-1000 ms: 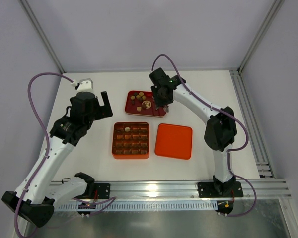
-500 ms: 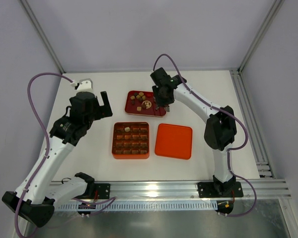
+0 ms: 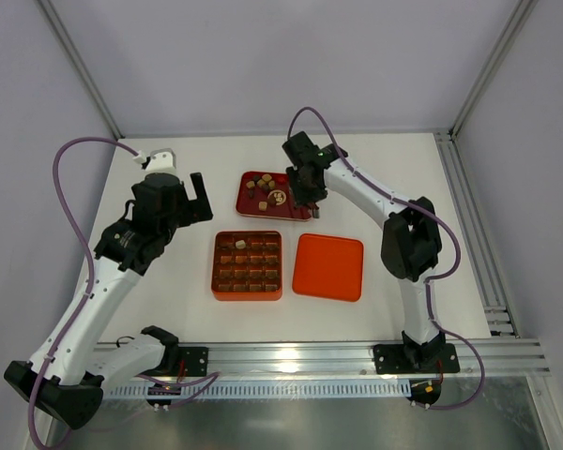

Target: Pack the chocolate

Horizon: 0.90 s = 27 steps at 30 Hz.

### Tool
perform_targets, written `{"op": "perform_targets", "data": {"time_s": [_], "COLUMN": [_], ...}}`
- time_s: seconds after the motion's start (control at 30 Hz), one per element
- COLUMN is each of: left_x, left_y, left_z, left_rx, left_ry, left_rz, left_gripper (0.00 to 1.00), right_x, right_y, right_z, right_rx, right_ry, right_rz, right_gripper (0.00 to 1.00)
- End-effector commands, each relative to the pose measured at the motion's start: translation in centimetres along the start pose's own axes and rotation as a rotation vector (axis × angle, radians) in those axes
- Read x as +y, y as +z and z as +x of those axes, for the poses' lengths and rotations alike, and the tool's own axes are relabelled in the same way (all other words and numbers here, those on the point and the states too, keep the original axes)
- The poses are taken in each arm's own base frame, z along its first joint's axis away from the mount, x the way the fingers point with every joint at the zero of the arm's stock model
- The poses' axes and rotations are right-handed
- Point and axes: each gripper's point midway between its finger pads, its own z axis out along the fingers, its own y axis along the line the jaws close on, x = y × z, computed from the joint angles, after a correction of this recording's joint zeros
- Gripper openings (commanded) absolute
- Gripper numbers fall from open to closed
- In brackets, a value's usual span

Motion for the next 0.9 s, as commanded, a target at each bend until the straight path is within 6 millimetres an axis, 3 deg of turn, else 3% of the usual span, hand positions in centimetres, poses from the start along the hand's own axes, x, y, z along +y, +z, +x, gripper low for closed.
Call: {"op": "perform_targets", "data": {"time_s": [0.0,0.5,0.87], "left_x": [-0.2,-0.3,-0.3], "left_y": [0.1,0.0,0.0], "left_z": [-0.9,-1.0,-0.9], "left_rx": [-0.033,-0.036,-0.034], "left_ry": [-0.009,-0.016,-0.017], "left_rz": [0.013,0.020,0.021], "left_gripper": [1.00,0.99,1.00], "right_x": [0.1,0.1,0.0], "right_y": [-1.1,-4.4,-5.6], "right_z": [-1.5,-3.1,-3.4], "right_rx": [-0.054,-0.118,-0.134], "right_ry": [-0.001,0.013,0.017], "right_rz": [-0.021,-0.041,-0.051], "right_gripper": [0.42,0.38,0.38]}}
